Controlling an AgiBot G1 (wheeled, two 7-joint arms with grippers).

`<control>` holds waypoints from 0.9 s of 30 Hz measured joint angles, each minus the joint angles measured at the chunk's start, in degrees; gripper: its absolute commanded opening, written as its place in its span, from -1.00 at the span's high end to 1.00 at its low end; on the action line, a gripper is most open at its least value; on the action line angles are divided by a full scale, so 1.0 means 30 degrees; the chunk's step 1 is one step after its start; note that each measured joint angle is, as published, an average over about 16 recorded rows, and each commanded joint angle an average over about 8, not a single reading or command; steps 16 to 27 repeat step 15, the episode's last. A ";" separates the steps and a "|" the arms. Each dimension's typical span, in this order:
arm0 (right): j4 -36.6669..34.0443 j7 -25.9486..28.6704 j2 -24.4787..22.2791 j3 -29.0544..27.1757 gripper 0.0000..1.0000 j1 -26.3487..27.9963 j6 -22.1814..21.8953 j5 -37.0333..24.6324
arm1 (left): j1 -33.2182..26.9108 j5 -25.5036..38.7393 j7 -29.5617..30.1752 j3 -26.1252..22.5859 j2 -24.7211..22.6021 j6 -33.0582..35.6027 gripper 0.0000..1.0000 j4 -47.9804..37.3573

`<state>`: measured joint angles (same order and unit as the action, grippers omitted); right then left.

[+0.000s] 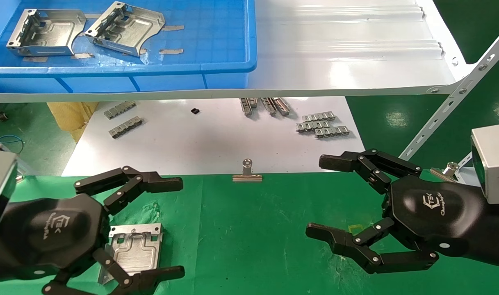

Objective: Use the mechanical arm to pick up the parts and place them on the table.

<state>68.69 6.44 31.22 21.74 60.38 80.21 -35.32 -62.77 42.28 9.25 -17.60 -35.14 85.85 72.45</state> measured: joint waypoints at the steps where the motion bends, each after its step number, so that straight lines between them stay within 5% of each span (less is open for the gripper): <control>1: 0.0000 0.0000 0.0000 0.0000 -1.00 0.0000 -0.0001 0.0000 | 0.0120 -0.0044 0.0124 0.0158 0.0011 -0.0013 -1.00 0.0111; 27: -0.0004 0.0000 -0.0002 0.0000 -1.00 -0.0004 -0.0005 0.0001 | 0.0675 -0.0275 0.0643 0.0874 0.0069 -0.0081 -1.00 0.0620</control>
